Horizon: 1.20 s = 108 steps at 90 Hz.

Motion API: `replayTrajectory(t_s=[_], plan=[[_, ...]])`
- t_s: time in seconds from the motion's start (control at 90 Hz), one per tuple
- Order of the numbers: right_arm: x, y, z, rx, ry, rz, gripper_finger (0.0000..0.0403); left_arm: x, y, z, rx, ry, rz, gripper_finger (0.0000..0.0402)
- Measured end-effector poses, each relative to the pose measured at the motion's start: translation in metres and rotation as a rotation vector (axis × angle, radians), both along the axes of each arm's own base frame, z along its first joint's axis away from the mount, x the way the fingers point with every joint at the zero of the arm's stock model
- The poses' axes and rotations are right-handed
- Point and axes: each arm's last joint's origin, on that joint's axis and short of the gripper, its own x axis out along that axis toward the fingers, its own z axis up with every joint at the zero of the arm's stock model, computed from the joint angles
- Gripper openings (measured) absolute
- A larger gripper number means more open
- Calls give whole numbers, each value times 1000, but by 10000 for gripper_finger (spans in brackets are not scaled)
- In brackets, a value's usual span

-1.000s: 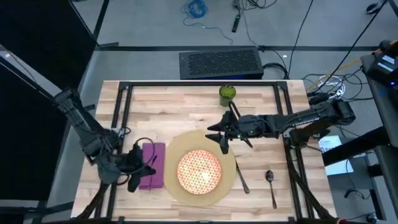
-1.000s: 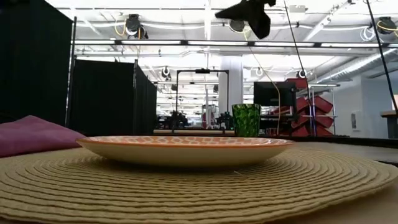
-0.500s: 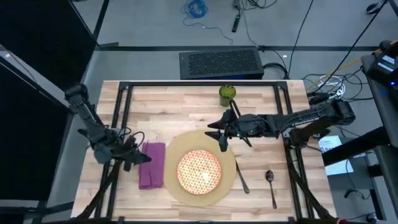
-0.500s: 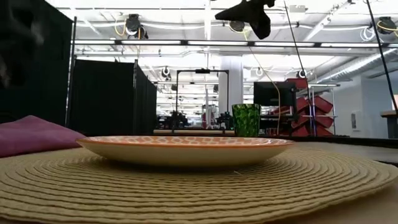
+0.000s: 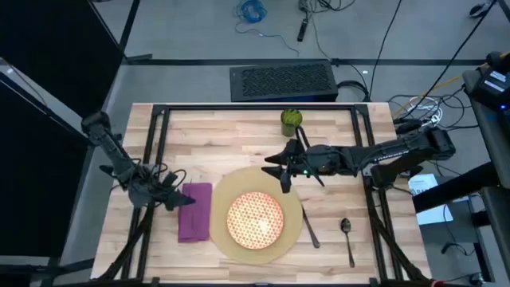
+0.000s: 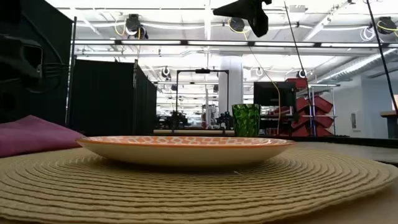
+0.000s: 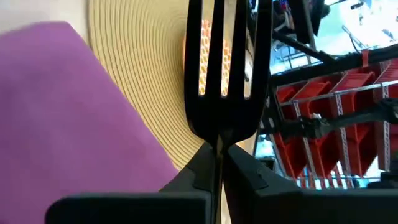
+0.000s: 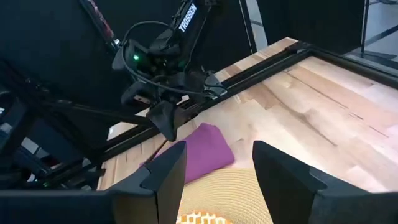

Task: Set table place
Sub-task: Put the black fork on top of the purple table napkin

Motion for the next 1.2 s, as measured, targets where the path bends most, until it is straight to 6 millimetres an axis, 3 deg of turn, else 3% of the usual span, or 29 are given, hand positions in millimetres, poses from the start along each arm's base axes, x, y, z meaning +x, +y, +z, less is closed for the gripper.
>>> replayTrajectory(t_s=[0.578, 0.933, 1.2], plan=[[0, 0, 0, -10, 2, 3, 171, 1, -3, 2, -34, 11, -86, 1], [0, 0, 0, -7, 1, 3, 171, 2, -2, 2, -18, -5, -38, 64], [0, 0, 0, -6, 1, 4, 171, 2, -1, 3, -14, -20, 0, 70]])
